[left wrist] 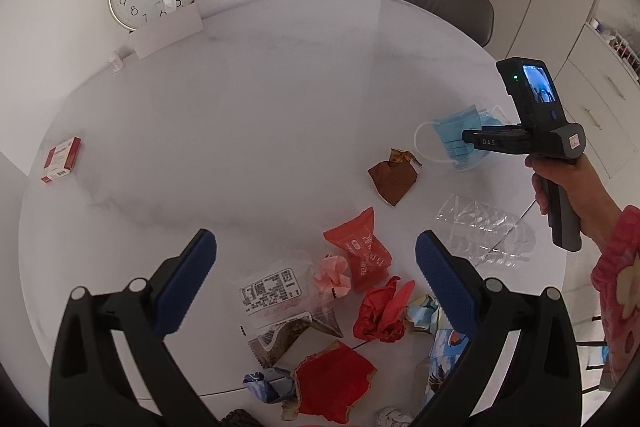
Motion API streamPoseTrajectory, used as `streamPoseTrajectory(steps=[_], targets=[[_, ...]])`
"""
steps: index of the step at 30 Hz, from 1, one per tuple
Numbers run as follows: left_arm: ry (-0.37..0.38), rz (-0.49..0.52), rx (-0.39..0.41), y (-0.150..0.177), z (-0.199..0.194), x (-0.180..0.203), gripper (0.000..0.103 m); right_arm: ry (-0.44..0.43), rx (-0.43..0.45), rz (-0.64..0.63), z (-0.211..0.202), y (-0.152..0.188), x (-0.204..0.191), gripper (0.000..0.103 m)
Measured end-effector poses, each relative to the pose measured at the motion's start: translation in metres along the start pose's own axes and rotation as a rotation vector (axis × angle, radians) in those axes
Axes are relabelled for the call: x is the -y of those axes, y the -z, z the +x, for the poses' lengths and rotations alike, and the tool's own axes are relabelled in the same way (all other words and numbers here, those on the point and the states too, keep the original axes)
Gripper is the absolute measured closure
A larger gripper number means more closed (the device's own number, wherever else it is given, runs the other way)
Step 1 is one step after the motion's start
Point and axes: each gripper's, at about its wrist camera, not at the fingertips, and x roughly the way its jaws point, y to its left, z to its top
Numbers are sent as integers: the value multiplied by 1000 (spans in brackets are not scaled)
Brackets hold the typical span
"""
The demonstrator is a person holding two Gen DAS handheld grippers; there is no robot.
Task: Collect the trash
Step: 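Grasp the blue face mask with the right tool and lift it, then grasp the black mesh pad with the left tool while the right tool holds the mask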
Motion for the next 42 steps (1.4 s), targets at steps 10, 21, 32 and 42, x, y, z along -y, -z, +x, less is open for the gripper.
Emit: streamPoseTrajectory(steps=[10, 21, 32, 42], targets=[[10, 63, -26, 19, -14, -31, 8, -65, 136, 96, -81, 22, 17, 88], [1, 76, -194, 149, -41, -97, 8, -200, 312, 83, -249, 110, -34, 87], [62, -268, -321, 250, -13, -135, 19, -240, 225, 14, -271, 185, -86, 87], [49, -532, -317, 279, -8, -131, 41, -246, 231, -13, -287, 220, -87, 86]])
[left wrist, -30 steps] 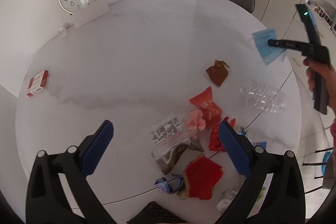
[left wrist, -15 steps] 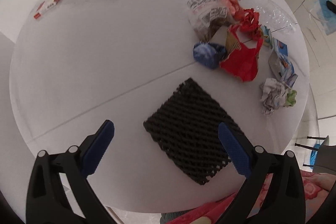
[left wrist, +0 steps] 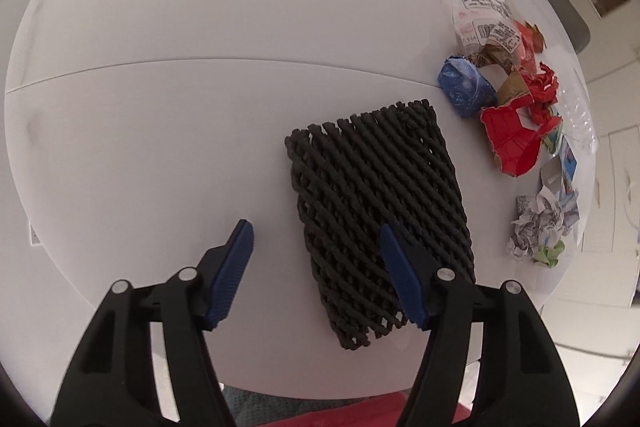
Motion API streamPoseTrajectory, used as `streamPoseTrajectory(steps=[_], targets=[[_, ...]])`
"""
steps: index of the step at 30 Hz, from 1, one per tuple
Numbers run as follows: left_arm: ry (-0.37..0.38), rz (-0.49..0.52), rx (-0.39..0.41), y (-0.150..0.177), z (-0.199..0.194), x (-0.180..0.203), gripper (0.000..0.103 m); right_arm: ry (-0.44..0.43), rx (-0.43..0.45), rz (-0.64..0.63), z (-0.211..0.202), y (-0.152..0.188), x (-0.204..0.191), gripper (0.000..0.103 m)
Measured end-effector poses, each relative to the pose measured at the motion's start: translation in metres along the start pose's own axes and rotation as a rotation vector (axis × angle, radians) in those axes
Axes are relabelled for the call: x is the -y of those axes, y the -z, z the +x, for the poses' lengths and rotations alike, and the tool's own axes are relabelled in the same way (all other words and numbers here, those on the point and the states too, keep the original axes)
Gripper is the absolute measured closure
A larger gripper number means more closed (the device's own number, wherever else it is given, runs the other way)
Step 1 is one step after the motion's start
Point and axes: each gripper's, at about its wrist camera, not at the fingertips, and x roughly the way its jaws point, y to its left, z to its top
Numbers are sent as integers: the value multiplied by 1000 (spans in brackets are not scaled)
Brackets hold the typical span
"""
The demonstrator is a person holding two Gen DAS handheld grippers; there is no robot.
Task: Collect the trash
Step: 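Grasp the black mesh pad with the left tool while the right tool holds the mask, then carry mask and mesh pad to the wastebasket and open both tools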
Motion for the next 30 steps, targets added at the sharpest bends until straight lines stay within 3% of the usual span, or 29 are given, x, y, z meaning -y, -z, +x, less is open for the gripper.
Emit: streamPoseTrajectory(steps=[2, 6, 9, 13, 18, 22, 30], targets=[[16, -36, 3, 3, 0, 2, 45, 2, 4, 0, -5, 5, 3, 86], [69, -115, 3, 6, 0, 5, 70, 16, 7, 8, -13, 14, 9, 85], [64, -131, 13, 5, 0, 8, 82, 26, 10, 18, -19, 21, 16, 85], [48, -100, 37, 9, -7, 14, 89, 50, 14, 30, -29, 33, 29, 85], [27, -63, 84, 0, -30, 24, 90, 85, -1, 53, -46, 61, 50, 84], [18, 29, 135, 0, -66, 43, 90, 108, -62, 126, -39, 104, 76, 82], [104, 363, 203, 20, -135, 125, 90, 153, -288, 326, 73, 217, 140, 81]])
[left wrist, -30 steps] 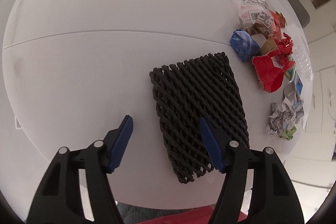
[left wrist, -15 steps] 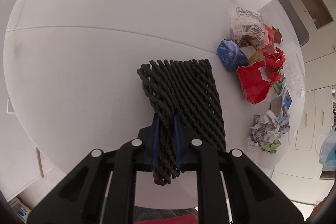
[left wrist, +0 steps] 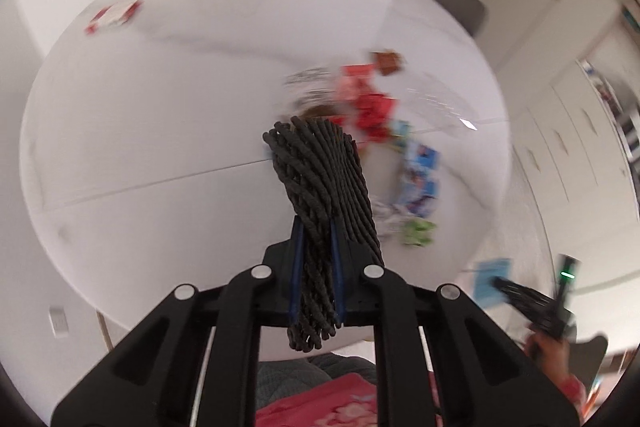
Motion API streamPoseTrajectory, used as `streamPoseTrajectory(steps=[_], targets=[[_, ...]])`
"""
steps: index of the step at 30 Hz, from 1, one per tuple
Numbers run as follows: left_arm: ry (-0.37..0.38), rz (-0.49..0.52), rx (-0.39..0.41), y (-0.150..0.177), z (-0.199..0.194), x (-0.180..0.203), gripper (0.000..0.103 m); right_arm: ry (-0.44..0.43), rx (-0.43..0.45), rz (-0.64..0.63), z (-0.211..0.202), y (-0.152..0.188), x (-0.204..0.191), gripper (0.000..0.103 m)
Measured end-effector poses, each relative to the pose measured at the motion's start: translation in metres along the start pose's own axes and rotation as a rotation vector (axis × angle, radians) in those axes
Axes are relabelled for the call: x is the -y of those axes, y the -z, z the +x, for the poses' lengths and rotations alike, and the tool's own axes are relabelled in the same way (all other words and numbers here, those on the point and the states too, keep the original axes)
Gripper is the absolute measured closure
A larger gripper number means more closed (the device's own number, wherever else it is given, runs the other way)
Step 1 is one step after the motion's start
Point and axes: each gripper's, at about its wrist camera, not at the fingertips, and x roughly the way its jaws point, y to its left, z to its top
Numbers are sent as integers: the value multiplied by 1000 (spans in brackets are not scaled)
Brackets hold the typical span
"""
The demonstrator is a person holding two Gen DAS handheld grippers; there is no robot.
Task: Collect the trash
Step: 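Carry mask and mesh pad to the wastebasket and open both tools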
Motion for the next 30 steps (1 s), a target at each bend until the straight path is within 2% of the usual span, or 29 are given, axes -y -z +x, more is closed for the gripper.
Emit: streamPoseTrajectory(steps=[1, 4, 7, 11, 16, 20, 22, 23, 24, 28, 30], targets=[[23, 47, 0, 0, -5, 16, 90, 6, -19, 13, 15, 5, 6, 77], [83, 180, -4, 3, -11, 62, 90, 31, -89, 70, 57, 18, 23, 45], [143, 316, -32, 9, -4, 111, 90, 38, -116, 120, 69, 29, 36, 39], [208, 498, -87, 23, 17, 176, 90, 77, -53, 161, 36, 42, 52, 31], [256, 676, -188, 55, 58, 248, 90, 148, 112, 235, -54, 56, 76, 20], [239, 743, -293, 85, 98, 285, 90, 179, 227, 297, -110, 57, 91, 15], [215, 760, -352, 99, 121, 297, 82, 193, 273, 317, -131, 59, 94, 15], [199, 759, -376, 104, 131, 300, 69, 195, 290, 326, -139, 57, 96, 15], [179, 752, -390, 109, 141, 303, 60, 194, 304, 334, -143, 57, 97, 15], [147, 735, -414, 121, 155, 312, 52, 193, 327, 342, -153, 57, 99, 15], [158, 708, -407, 117, 152, 309, 49, 196, 323, 333, -156, 60, 96, 15]])
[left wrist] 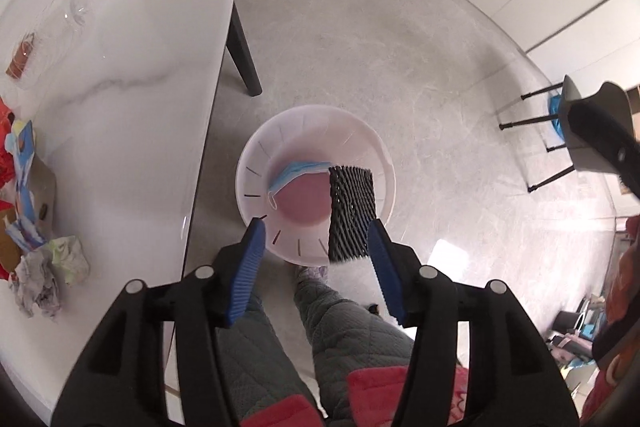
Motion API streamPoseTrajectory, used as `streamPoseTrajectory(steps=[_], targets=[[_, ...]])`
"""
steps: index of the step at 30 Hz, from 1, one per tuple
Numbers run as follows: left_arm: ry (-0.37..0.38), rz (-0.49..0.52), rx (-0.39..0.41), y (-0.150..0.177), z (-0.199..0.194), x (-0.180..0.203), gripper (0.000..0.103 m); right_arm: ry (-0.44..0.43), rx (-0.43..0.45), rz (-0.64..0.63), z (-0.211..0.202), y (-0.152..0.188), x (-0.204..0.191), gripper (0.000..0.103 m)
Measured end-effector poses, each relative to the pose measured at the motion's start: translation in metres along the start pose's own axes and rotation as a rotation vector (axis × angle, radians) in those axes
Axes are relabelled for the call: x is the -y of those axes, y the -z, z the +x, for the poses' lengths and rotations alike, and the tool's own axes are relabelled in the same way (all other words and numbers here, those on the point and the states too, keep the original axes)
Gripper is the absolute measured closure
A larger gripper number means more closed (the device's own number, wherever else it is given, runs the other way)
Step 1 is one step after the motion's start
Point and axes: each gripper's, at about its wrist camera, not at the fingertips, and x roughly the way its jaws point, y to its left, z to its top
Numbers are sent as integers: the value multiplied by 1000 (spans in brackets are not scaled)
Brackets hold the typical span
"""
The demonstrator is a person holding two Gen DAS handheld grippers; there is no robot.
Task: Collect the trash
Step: 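Carry mask and mesh pad to the wastebasket and open both tools, then grasp the blue bird-printed box with the right tool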
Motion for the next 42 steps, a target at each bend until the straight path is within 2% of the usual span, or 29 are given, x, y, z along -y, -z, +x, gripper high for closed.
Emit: streamPoseTrajectory(steps=[1, 3, 4, 6, 8, 10, 13, 18, 23, 25, 30, 35, 38, 42], targets=[[7, -17, 17, 1, -7, -1, 47, 0, -1, -4, 0, 0, -4, 15], [3, -56, 68, 3, -26, -10, 34, -3, 4, -14, -9, -1, -10, 15], [-4, -78, 105, 3, -39, -16, 31, -6, 9, -18, -13, -1, -13, 15], [-33, -113, 190, -1, -69, -35, 16, -16, 26, -30, -25, -3, -19, 15], [-67, -132, 271, 4, -101, -47, 9, -29, 58, -47, -40, -9, -31, 9], [-109, -154, 357, 15, -134, -65, 8, -29, 105, -63, -57, -15, -42, 3], [-147, -198, 411, 35, -167, -92, 8, -50, 163, -101, -76, -25, -66, 2], [-209, -337, 434, 65, -201, -171, 8, -90, 199, -162, -86, -43, -110, 2], [-238, -451, 432, 90, -195, -229, 8, -140, 171, -225, -72, -49, -158, 2], [-248, -467, 426, 101, -194, -243, 8, -168, 141, -255, -61, -46, -182, 2], [-278, -458, 399, 119, -184, -270, 8, -244, 56, -319, -26, -36, -239, 2], [-284, -427, 392, 126, -180, -290, 8, -285, -36, -353, 17, -26, -295, 2], [-269, -404, 391, 126, -177, -299, 8, -282, -99, -339, 51, -20, -330, 2], [-254, -364, 380, 120, -168, -310, 8, -222, -147, -367, 90, -12, -365, 3]])
